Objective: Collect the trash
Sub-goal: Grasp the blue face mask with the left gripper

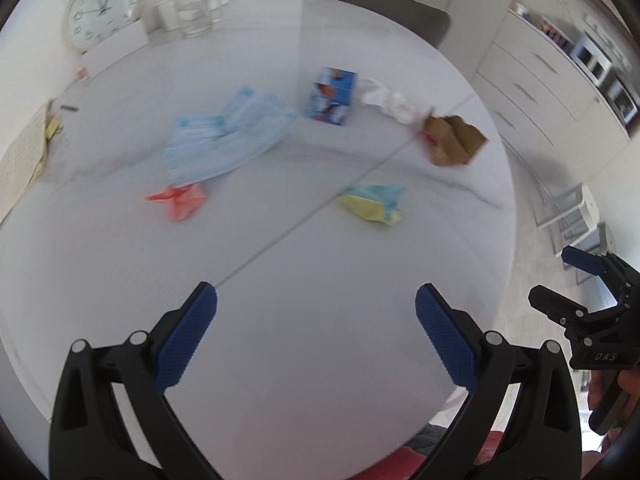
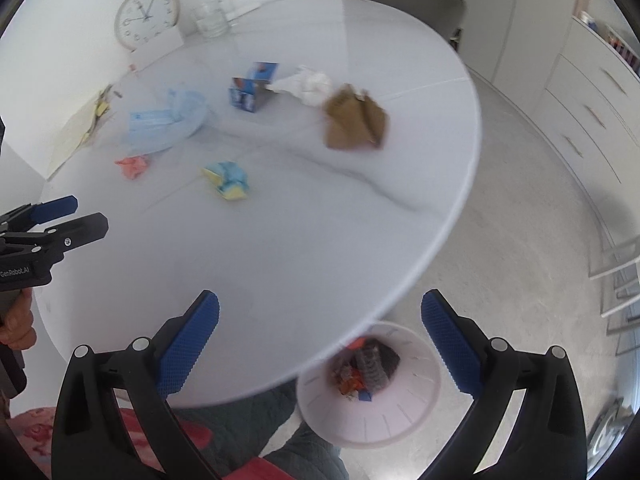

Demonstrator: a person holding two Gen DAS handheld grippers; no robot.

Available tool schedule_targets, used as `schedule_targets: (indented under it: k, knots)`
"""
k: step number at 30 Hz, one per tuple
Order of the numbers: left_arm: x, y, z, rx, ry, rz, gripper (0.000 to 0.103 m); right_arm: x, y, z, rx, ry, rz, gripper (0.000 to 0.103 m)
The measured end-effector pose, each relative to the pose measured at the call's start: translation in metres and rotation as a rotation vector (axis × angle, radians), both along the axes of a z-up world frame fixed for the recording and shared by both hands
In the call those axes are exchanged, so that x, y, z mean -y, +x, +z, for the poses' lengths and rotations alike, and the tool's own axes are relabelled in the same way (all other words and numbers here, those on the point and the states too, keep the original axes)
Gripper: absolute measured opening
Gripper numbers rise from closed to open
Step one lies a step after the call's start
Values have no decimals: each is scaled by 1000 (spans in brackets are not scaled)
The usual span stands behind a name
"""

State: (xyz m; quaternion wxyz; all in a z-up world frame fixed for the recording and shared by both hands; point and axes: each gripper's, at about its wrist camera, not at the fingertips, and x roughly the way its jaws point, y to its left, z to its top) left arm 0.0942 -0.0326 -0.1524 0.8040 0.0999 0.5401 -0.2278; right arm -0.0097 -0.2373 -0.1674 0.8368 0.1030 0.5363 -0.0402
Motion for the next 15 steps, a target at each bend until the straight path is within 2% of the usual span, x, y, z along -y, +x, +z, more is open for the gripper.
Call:
schedule_targets:
  k: [9, 15]
  knots:
    - [-41, 35, -15, -30, 5, 61, 95, -47, 57, -7, -30, 3, 97, 100]
    - [-45, 56, -20, -21, 5, 31, 95, -59, 76, -15, -48, 13, 121, 100]
